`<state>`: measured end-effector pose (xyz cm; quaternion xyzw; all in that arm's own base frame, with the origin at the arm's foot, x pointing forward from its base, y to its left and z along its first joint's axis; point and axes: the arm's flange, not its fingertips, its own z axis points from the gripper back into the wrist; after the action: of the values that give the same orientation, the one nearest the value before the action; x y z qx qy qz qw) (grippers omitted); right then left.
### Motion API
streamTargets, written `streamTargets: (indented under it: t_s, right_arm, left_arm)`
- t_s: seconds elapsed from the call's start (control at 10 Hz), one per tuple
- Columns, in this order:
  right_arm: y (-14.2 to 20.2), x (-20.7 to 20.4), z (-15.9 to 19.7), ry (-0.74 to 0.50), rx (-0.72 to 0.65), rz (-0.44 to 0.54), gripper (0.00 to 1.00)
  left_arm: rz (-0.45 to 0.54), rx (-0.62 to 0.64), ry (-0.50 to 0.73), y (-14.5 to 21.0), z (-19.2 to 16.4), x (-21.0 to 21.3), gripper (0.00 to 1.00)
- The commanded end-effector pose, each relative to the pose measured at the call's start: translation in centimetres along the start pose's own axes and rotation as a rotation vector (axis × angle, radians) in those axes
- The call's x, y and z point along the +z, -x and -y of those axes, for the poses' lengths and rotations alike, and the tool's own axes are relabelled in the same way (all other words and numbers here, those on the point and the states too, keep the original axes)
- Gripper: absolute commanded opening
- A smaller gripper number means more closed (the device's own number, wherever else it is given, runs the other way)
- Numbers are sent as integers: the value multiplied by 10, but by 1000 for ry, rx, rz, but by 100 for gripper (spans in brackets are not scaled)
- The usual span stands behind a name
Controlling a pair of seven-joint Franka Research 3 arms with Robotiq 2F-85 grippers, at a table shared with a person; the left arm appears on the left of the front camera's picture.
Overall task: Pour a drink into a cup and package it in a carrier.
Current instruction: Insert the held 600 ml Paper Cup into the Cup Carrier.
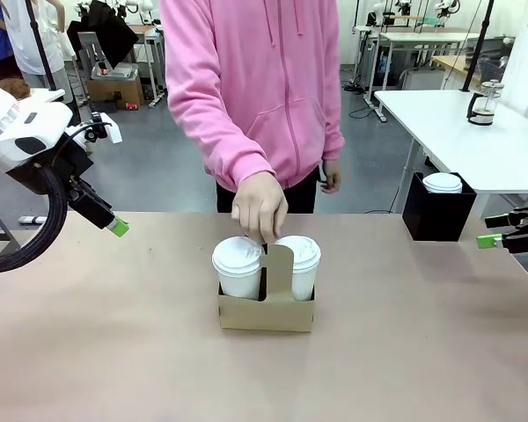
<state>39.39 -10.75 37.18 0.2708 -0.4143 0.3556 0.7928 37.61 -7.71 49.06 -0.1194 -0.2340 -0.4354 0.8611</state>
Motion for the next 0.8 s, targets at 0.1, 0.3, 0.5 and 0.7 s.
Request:
streamTargets:
  t_s: [0.1,0.3,0.5,0.7]
  right_arm:
    - [-1,1,2,-8,0,4,100]
    - [-1,1,2,-8,0,4,100]
    - [-1,1,2,-8,0,4,100]
    - [-1,1,2,-8,0,4,100]
  left_arm:
    - [-10,-4,-4,0,-2,1,94]
    - [-10,-4,-4,0,-2,1,94]
    - [-10,-4,-4,0,-2,1,94]
    - [-10,-4,-4,0,-2,1,94]
